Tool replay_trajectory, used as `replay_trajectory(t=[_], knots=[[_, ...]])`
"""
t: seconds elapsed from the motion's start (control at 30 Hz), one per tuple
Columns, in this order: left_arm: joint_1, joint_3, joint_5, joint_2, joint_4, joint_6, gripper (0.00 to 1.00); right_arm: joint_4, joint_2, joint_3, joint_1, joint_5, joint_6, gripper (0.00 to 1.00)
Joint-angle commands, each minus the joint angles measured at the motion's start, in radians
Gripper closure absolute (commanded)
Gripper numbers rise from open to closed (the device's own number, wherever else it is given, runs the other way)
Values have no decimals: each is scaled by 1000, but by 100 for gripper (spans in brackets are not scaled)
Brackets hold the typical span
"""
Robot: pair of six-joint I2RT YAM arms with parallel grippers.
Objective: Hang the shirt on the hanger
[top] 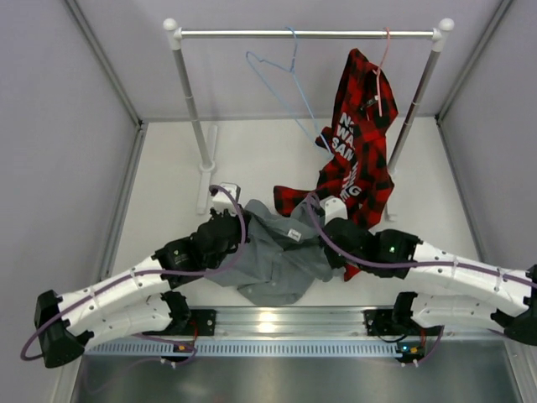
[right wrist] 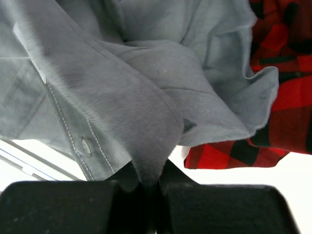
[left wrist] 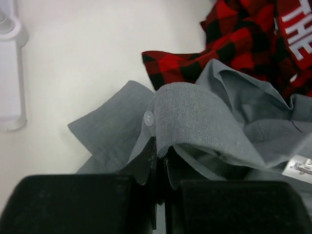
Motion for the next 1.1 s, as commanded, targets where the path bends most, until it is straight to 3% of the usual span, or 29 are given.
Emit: replay_trajectory(t=[0.0, 0.13, 0.23, 0.4, 0.57, 0.93, 1.07], knots=[[1, 88, -164, 26, -128, -184, 100, 95, -66, 11, -96, -5, 56, 100], [38, 88, -220, 28, -211, -243, 100, 100, -98, -53, -274, -74, 48, 100], [118, 62, -105, 23, -191, -230, 100, 100, -107, -60, -300, -91, 21, 99], [136, 71, 143, 51, -31, -85, 100, 169, -173, 3, -299, -293, -176, 41], [136, 112, 254, 88, -30, -86, 100, 170, -118, 168, -297, -402, -358, 22], [135, 144, 400, 57, -30, -144, 100, 325, 268, 365, -187, -458, -498, 19], [135, 146, 443, 32, -31, -157, 100, 405, 335, 348, -188, -349, -533, 27]])
